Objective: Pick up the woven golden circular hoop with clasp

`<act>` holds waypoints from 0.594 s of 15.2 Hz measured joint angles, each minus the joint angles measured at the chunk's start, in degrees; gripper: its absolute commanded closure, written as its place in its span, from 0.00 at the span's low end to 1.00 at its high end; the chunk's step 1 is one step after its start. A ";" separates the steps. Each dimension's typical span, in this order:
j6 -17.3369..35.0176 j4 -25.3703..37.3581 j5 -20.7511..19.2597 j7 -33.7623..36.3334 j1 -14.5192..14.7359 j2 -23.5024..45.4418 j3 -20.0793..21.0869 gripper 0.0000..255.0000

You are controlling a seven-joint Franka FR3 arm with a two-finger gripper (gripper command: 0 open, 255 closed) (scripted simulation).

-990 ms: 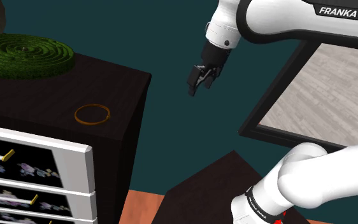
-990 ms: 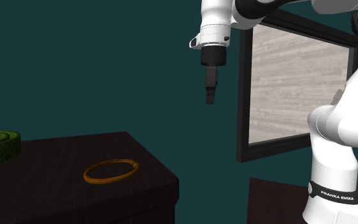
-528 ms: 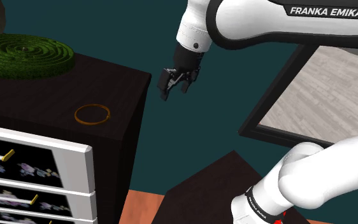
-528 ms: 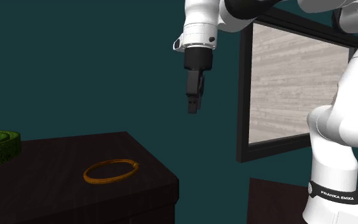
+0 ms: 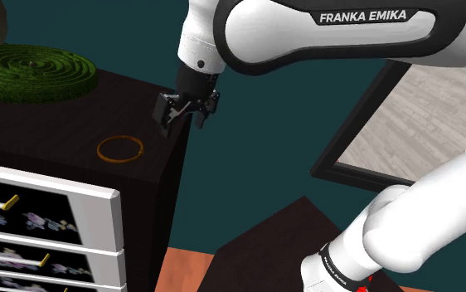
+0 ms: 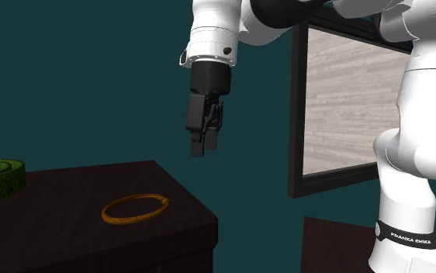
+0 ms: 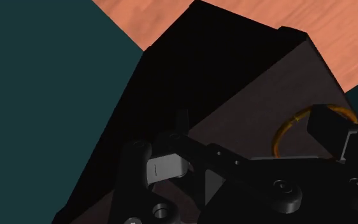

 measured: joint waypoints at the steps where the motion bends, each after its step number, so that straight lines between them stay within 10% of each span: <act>1: 0.40 1.38 -0.61 1.26 0.22 1.67 0.71 0.00; 9: 2.60 16.35 -9.68 12.80 4.66 19.05 4.86 0.00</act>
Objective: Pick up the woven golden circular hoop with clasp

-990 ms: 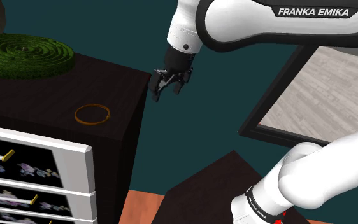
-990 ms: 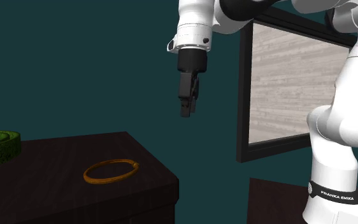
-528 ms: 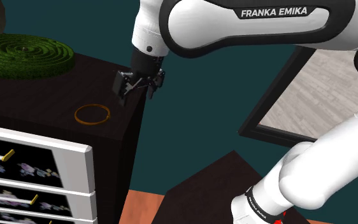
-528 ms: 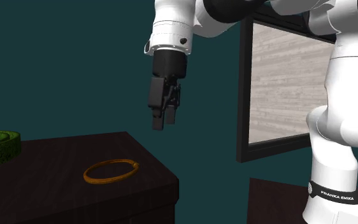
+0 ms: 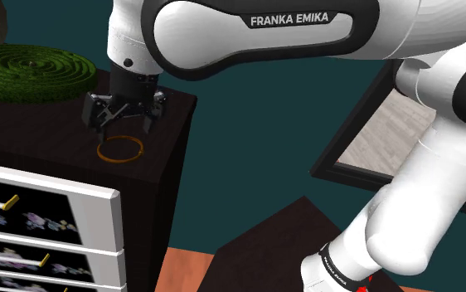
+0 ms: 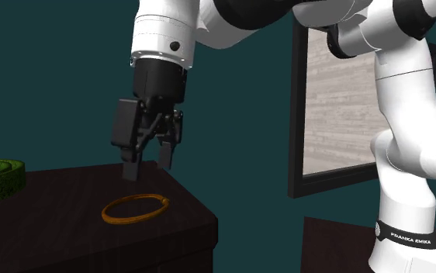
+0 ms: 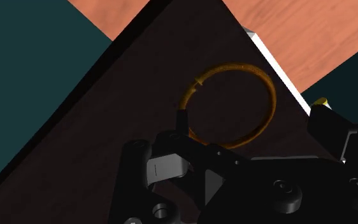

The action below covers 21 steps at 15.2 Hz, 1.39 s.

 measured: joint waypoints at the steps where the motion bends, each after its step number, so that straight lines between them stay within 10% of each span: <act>1: 0.20 2.45 -1.63 1.56 1.17 2.76 0.11 0.00; 11: 4.15 4.97 -5.64 5.25 4.18 9.51 -0.43 0.00; 12: 4.42 4.80 -5.72 5.27 4.19 9.63 -0.48 1.00; 21: 4.66 4.76 -5.88 5.39 4.24 9.76 -0.55 1.00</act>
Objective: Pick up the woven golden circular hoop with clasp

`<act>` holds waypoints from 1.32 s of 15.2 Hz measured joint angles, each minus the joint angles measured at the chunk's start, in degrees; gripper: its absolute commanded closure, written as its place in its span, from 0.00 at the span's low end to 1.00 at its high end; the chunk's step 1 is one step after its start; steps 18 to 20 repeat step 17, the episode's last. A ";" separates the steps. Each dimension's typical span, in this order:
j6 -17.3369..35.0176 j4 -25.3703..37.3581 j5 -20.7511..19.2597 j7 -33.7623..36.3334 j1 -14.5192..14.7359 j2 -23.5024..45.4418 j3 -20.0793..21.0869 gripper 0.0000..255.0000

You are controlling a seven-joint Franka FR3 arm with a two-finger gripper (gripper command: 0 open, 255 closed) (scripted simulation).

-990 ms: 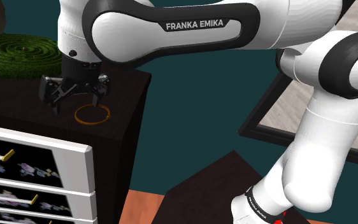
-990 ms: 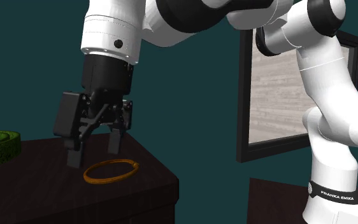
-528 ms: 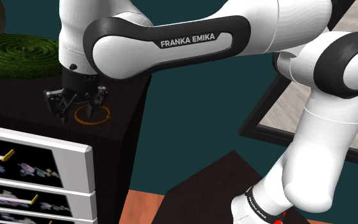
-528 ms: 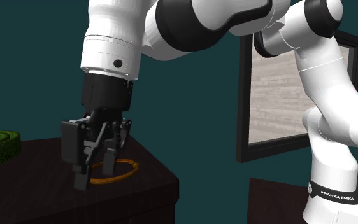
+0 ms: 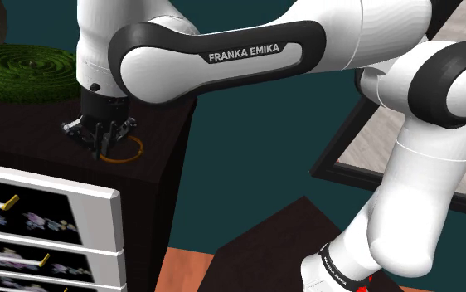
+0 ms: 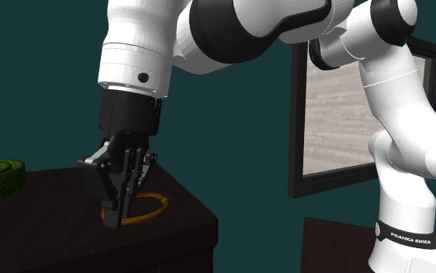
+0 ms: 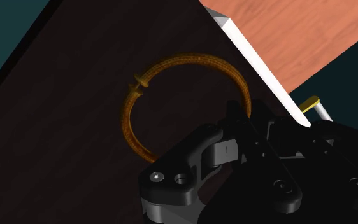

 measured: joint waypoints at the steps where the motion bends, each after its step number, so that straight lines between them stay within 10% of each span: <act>1: 0.06 -0.07 0.04 -0.04 -0.04 -0.05 0.01 1.00; 20: -10.45 9.06 1.57 -1.10 0.28 -1.69 0.83 1.00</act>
